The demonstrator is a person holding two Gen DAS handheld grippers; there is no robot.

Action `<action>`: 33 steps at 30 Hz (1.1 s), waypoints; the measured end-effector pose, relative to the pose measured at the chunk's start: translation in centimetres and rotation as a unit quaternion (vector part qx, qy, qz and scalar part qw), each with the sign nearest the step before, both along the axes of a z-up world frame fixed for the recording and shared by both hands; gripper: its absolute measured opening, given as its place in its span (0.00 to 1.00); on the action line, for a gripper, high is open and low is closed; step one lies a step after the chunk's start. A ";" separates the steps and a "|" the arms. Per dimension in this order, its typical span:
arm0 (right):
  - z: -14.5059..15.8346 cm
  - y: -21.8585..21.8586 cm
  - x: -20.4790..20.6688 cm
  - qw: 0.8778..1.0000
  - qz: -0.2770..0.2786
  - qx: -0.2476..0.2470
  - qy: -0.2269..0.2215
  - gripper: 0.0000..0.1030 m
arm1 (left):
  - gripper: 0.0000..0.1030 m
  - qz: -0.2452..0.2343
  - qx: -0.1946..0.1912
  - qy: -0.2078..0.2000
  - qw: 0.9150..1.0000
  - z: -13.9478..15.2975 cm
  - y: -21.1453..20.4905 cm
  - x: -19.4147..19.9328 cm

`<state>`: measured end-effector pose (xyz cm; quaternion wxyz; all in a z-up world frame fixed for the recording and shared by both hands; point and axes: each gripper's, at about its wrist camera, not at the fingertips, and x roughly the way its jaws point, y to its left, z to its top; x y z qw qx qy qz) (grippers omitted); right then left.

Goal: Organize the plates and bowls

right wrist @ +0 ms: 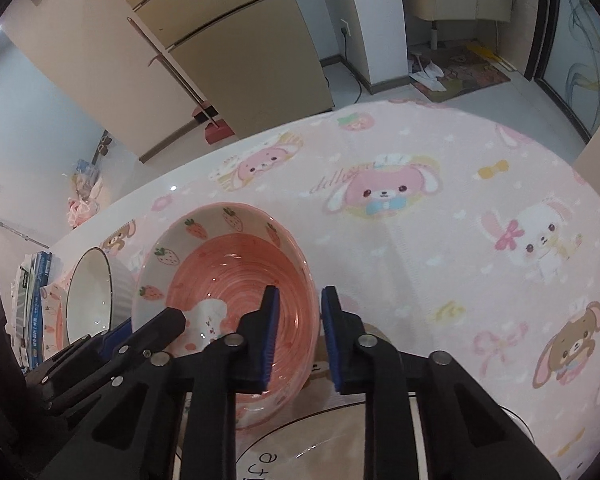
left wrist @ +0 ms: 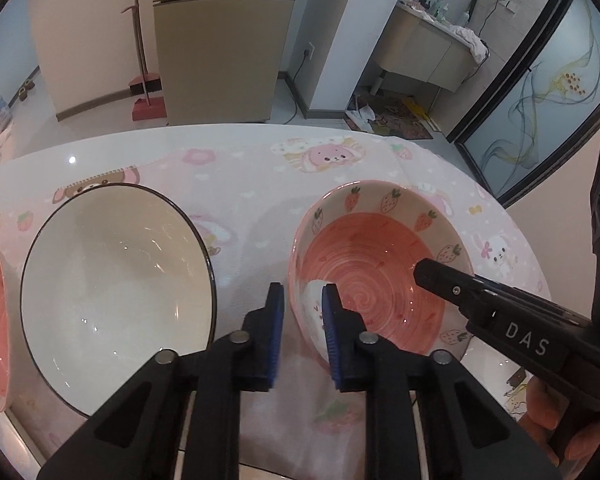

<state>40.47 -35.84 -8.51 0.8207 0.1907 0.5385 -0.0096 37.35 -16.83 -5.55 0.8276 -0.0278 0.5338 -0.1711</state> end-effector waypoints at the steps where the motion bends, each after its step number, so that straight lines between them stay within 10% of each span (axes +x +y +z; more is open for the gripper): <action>1: -0.3 -0.1 0.1 1.000 -0.003 0.002 0.004 0.16 | 0.17 -0.003 0.008 -0.002 1.000 -0.2 -0.2 0.0; 15: 0.6 0.2 -0.3 1.000 -0.007 0.005 0.002 0.09 | 0.12 -0.001 0.026 -0.028 0.999 0.3 -0.3 -0.4; 33: 13.7 11.9 -2.1 0.987 0.092 0.027 -0.131 0.11 | 0.12 0.089 0.022 -0.143 0.985 13.6 10.6 -3.4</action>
